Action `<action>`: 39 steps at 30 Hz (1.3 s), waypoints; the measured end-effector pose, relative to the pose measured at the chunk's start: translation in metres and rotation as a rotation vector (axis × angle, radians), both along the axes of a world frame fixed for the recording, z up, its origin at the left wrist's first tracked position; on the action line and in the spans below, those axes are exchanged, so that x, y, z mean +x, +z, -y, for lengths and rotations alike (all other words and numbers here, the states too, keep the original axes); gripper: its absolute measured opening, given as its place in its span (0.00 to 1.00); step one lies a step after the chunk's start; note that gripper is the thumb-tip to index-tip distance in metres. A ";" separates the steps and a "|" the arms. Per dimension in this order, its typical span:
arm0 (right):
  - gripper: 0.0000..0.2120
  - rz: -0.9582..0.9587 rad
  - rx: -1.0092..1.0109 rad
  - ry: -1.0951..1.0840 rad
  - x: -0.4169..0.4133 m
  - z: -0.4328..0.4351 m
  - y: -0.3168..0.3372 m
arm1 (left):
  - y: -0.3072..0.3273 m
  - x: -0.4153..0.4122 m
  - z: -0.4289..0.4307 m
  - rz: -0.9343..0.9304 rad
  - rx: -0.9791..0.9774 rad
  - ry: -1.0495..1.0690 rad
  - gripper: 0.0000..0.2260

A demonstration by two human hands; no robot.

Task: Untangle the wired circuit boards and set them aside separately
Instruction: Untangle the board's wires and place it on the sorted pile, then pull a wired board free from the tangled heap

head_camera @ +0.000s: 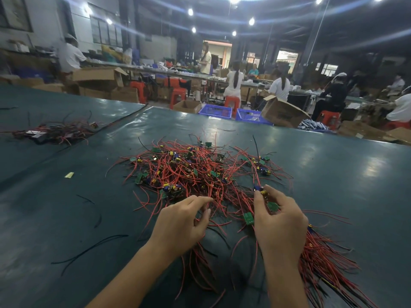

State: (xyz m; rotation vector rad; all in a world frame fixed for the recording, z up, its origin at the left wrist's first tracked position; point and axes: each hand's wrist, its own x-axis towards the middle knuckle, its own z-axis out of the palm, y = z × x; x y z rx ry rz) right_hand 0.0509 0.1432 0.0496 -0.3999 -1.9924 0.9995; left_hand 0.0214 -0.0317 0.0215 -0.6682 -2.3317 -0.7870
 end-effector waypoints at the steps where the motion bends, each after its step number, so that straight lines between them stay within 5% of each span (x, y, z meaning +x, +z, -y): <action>1: 0.12 0.096 0.027 -0.057 -0.001 -0.002 -0.001 | -0.001 -0.001 0.000 -0.002 -0.010 0.015 0.10; 5: 0.20 0.367 0.141 -0.174 -0.003 -0.008 -0.007 | -0.006 -0.007 0.004 0.089 -0.072 0.092 0.08; 12: 0.12 0.026 0.190 0.174 -0.002 0.031 -0.014 | -0.016 -0.019 0.013 0.274 -0.221 0.163 0.11; 17: 0.16 0.315 0.291 0.456 -0.005 0.048 -0.036 | -0.020 -0.025 0.021 0.354 -0.363 0.308 0.17; 24: 0.18 0.436 0.292 0.502 -0.010 0.049 -0.044 | -0.022 -0.030 0.027 0.385 -0.223 0.436 0.29; 39: 0.16 0.400 0.203 0.541 -0.010 0.050 -0.047 | -0.027 -0.043 0.049 0.421 -0.075 0.490 0.08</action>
